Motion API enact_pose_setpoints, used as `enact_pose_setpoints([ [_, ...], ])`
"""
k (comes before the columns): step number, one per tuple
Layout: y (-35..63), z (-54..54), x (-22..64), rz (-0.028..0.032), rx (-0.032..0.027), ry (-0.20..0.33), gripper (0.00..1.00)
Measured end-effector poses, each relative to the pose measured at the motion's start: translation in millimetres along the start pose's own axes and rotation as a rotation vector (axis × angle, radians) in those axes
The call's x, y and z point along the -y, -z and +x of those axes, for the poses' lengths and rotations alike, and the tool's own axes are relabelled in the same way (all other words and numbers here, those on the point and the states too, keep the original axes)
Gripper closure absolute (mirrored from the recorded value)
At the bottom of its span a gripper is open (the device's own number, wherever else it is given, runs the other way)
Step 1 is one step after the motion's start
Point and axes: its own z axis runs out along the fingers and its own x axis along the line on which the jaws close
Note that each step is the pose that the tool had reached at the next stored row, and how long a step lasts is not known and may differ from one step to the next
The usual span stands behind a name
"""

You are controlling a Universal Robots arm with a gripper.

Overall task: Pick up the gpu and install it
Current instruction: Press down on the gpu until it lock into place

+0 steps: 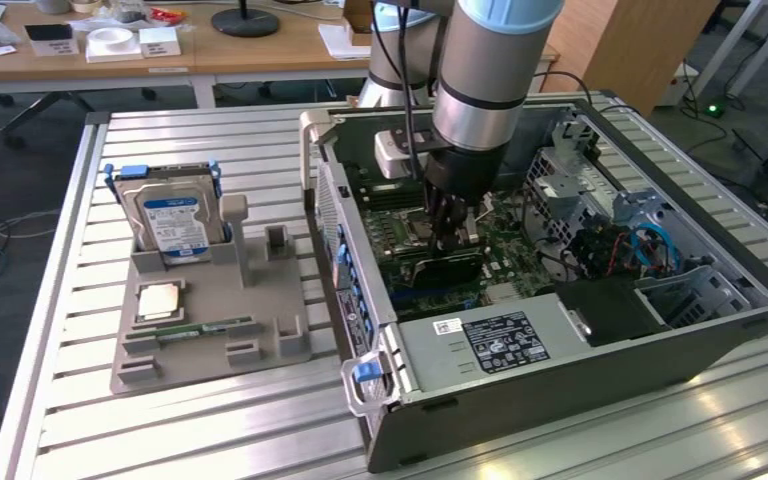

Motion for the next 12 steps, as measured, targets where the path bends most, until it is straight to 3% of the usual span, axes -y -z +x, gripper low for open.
enact_pose_setpoints([
  [12,-0.3,0.0,-2.0,0.0,0.0002,0.0,0.89],
])
